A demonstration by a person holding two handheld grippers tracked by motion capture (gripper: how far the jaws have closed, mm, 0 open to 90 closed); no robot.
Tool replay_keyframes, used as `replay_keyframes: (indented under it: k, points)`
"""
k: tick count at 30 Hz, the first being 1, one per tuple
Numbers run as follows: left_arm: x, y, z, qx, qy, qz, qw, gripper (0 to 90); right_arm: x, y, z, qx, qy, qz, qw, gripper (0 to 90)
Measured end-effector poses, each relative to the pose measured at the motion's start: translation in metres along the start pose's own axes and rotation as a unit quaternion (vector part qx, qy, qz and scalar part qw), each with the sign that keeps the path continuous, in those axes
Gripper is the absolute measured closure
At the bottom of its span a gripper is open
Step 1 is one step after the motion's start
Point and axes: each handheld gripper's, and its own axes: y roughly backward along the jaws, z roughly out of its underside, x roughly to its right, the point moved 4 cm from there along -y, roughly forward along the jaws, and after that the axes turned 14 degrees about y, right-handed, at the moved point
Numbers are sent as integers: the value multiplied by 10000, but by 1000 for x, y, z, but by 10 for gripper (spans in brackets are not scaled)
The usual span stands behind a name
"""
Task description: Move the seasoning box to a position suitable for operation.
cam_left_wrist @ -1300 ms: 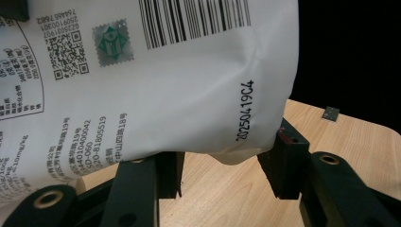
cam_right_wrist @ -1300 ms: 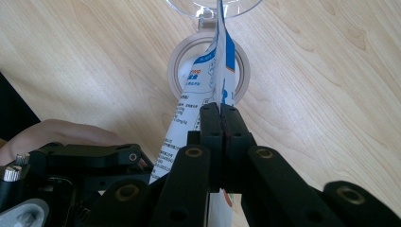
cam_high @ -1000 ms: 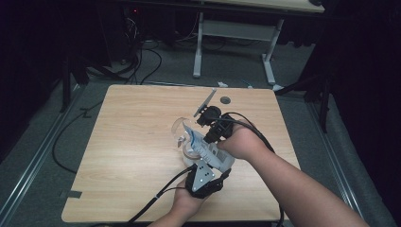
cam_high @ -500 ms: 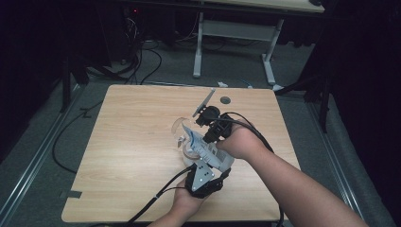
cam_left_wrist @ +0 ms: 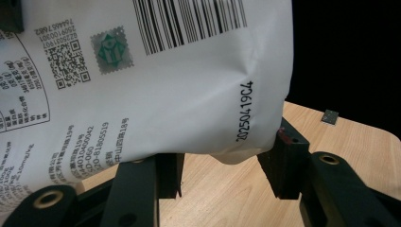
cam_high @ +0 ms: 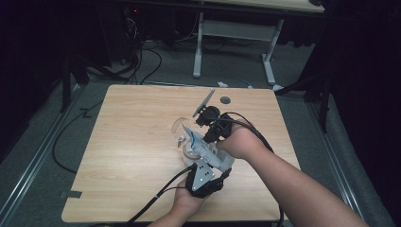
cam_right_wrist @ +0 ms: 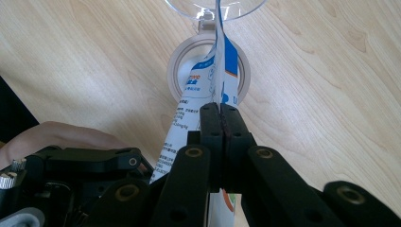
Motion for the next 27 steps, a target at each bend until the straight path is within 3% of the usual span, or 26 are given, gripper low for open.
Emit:
replay_keyframes:
  k: [27]
  points:
    - [0, 0, -2, -5, 37, 30, 10000, 548, 1, -3, -2, 24, 4, -28, 10000, 897]
